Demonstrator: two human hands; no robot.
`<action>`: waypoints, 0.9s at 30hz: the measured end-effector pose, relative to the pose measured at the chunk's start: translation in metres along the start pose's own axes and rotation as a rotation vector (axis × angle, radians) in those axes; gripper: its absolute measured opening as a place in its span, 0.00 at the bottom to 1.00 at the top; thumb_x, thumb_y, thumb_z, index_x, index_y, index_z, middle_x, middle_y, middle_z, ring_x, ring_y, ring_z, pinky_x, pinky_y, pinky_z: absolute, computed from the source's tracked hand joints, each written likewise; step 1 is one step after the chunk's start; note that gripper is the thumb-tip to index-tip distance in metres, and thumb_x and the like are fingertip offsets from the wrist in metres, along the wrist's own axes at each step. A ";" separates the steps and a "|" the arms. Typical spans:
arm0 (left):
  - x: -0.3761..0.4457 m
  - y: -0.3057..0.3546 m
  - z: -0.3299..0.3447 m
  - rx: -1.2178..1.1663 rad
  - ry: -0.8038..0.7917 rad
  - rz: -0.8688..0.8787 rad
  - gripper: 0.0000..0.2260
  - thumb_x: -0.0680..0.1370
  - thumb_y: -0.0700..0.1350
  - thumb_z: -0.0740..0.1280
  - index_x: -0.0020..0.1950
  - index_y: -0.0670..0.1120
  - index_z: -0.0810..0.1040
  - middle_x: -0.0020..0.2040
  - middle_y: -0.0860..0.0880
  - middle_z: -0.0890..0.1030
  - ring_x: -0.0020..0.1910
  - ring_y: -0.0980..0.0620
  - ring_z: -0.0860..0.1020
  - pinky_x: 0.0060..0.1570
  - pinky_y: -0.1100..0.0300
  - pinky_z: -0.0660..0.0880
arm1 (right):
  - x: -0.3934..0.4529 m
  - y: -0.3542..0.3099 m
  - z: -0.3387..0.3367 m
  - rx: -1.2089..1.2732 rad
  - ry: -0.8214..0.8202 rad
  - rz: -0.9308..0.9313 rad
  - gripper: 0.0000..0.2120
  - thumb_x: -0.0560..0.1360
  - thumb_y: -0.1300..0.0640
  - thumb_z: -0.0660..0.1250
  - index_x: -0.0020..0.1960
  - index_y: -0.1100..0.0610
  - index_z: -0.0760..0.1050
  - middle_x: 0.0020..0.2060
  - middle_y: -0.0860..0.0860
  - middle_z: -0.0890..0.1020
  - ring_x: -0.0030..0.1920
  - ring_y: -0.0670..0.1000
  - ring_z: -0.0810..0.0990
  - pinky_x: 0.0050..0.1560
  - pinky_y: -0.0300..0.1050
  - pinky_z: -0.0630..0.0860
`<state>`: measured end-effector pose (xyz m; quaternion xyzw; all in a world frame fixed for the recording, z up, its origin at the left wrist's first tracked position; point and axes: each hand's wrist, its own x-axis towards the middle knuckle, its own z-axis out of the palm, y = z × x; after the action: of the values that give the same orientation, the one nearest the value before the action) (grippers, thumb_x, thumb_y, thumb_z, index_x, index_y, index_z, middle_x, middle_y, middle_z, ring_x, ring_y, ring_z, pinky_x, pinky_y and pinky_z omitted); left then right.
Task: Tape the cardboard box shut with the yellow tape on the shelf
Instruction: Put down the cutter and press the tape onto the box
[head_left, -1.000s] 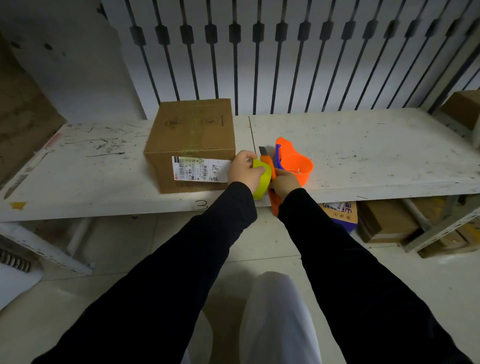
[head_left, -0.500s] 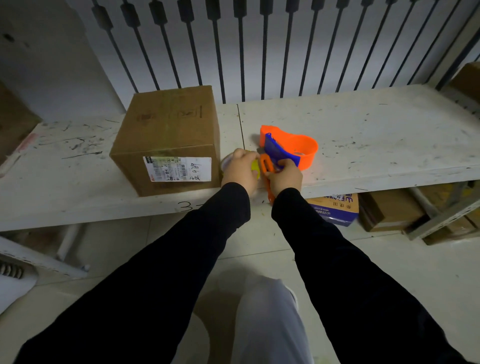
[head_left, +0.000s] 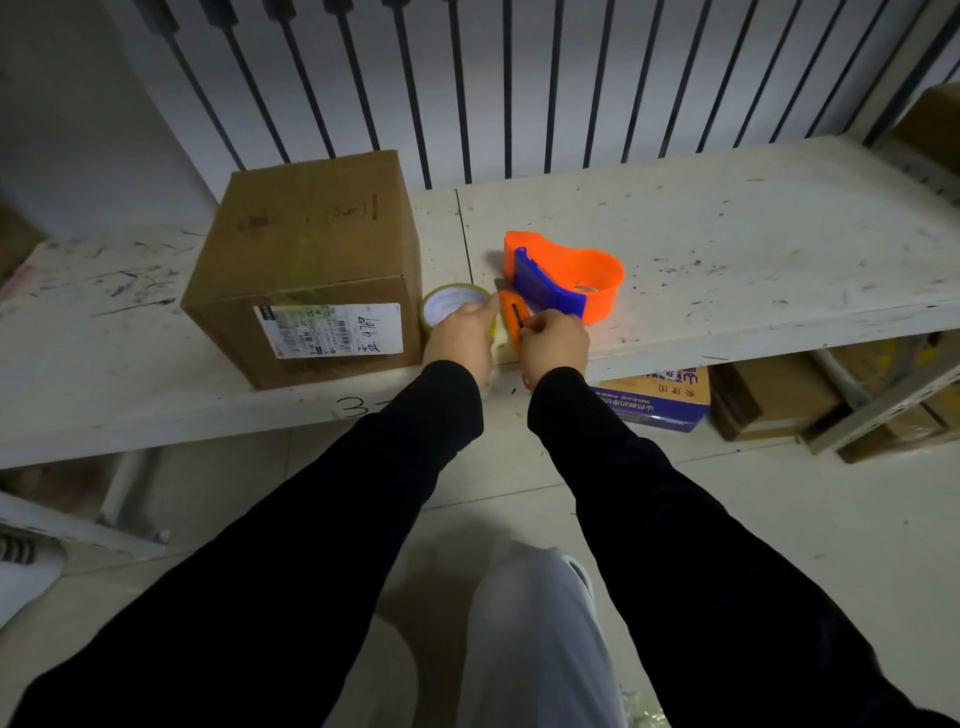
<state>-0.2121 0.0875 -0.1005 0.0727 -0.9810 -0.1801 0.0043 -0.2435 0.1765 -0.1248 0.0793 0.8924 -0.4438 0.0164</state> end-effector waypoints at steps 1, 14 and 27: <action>-0.002 0.000 -0.001 -0.008 0.007 0.014 0.19 0.80 0.38 0.57 0.72 0.45 0.64 0.65 0.42 0.75 0.57 0.47 0.74 0.52 0.66 0.72 | -0.001 0.000 0.000 0.009 -0.005 0.004 0.11 0.77 0.59 0.60 0.54 0.60 0.78 0.53 0.59 0.78 0.54 0.58 0.77 0.58 0.50 0.74; -0.020 0.016 -0.025 -0.067 0.158 0.141 0.23 0.80 0.41 0.58 0.75 0.44 0.58 0.74 0.45 0.64 0.73 0.48 0.61 0.72 0.55 0.59 | -0.022 -0.024 -0.016 0.002 0.024 -0.050 0.12 0.75 0.58 0.59 0.51 0.57 0.80 0.49 0.57 0.82 0.50 0.58 0.79 0.54 0.53 0.77; -0.065 -0.032 -0.092 -0.169 0.518 0.179 0.13 0.78 0.40 0.60 0.60 0.42 0.78 0.61 0.44 0.78 0.65 0.43 0.70 0.66 0.50 0.63 | -0.080 -0.104 -0.013 -0.003 0.019 -0.361 0.17 0.75 0.60 0.59 0.63 0.56 0.74 0.61 0.57 0.77 0.61 0.57 0.74 0.63 0.51 0.71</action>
<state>-0.1396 0.0346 -0.0243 0.0290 -0.9312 -0.2353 0.2767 -0.1803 0.1151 -0.0268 -0.0778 0.8929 -0.4376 -0.0721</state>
